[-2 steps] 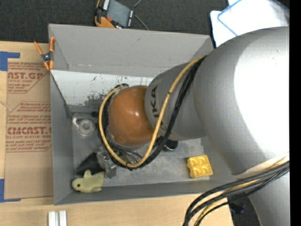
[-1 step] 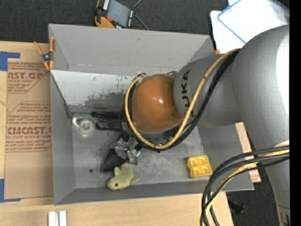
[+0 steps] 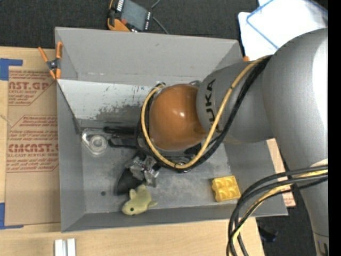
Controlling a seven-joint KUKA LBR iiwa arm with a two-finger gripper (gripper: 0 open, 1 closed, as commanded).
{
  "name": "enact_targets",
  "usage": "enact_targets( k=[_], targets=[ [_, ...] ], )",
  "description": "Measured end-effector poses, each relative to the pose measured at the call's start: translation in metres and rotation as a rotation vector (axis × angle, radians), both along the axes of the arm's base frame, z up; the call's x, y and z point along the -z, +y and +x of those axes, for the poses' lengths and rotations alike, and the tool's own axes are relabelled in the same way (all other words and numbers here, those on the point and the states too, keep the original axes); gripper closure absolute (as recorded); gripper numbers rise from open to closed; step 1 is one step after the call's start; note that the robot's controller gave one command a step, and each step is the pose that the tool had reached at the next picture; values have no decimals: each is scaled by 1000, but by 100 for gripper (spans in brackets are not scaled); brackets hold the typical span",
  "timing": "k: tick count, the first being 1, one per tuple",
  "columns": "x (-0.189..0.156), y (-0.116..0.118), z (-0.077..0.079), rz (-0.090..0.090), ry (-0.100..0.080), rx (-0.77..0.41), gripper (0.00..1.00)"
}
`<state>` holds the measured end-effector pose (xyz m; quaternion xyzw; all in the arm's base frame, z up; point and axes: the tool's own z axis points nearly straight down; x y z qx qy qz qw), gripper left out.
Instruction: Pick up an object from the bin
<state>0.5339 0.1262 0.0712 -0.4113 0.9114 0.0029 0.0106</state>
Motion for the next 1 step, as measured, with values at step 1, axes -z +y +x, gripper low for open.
enact_targets(
  k=[1],
  targets=[
    [-86,-9,-1,-1,7,13,100]
  ],
)
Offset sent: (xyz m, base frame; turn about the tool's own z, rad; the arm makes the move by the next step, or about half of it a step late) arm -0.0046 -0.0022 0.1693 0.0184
